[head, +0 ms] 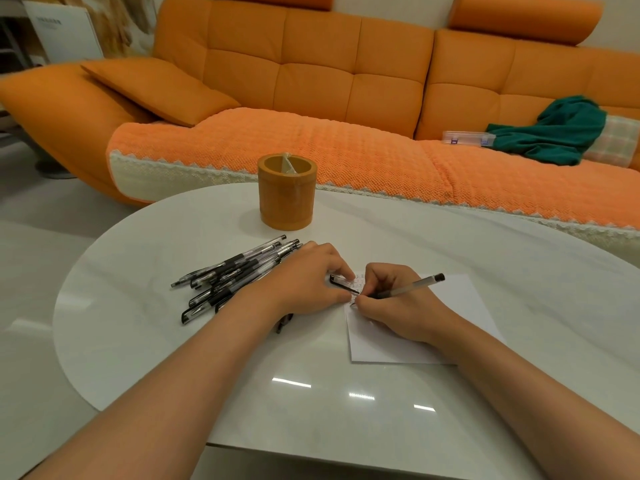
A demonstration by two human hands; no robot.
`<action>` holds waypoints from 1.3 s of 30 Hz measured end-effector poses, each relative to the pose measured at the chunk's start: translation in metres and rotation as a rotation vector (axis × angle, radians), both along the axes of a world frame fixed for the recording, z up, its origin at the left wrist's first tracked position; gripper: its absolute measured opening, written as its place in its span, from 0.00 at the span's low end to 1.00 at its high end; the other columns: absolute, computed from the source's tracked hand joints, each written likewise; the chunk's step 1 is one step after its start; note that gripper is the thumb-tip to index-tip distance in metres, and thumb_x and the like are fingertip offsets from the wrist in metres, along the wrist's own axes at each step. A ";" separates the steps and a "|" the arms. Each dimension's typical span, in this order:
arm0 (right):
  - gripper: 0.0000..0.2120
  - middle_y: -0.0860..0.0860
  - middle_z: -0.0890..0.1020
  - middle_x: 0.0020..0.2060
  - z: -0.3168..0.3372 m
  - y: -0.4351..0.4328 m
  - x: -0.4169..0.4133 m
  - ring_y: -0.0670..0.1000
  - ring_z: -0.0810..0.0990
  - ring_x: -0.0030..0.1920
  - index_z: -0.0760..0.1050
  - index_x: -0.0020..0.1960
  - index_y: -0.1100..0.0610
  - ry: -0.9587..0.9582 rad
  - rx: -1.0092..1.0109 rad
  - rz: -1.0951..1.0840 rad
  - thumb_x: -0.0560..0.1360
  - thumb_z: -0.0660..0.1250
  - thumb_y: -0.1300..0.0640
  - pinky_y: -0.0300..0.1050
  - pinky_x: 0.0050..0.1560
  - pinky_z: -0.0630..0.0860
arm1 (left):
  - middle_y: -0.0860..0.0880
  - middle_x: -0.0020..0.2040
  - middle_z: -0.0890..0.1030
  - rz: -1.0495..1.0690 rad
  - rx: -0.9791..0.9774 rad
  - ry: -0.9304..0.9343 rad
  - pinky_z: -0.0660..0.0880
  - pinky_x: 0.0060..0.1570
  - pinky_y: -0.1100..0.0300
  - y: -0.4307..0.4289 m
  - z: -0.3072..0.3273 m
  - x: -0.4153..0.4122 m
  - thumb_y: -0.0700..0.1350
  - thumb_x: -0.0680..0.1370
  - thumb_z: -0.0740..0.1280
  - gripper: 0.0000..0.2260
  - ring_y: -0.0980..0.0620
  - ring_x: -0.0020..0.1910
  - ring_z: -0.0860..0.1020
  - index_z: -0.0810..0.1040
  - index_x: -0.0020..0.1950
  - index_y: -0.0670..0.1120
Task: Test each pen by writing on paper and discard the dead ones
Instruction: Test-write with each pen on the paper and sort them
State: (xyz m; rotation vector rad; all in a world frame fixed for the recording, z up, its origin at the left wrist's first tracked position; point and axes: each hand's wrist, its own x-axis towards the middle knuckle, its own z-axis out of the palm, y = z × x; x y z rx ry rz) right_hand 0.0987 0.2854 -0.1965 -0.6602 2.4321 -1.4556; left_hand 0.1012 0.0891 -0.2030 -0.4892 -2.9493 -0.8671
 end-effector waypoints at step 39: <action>0.08 0.52 0.77 0.26 0.001 0.000 0.003 0.46 0.73 0.25 0.72 0.36 0.66 0.020 0.004 0.046 0.72 0.69 0.69 0.36 0.28 0.69 | 0.55 0.60 0.74 0.015 -0.063 -0.048 0.67 0.63 0.55 0.003 0.006 0.003 0.55 0.76 0.71 0.14 0.55 0.62 0.65 0.79 0.62 0.57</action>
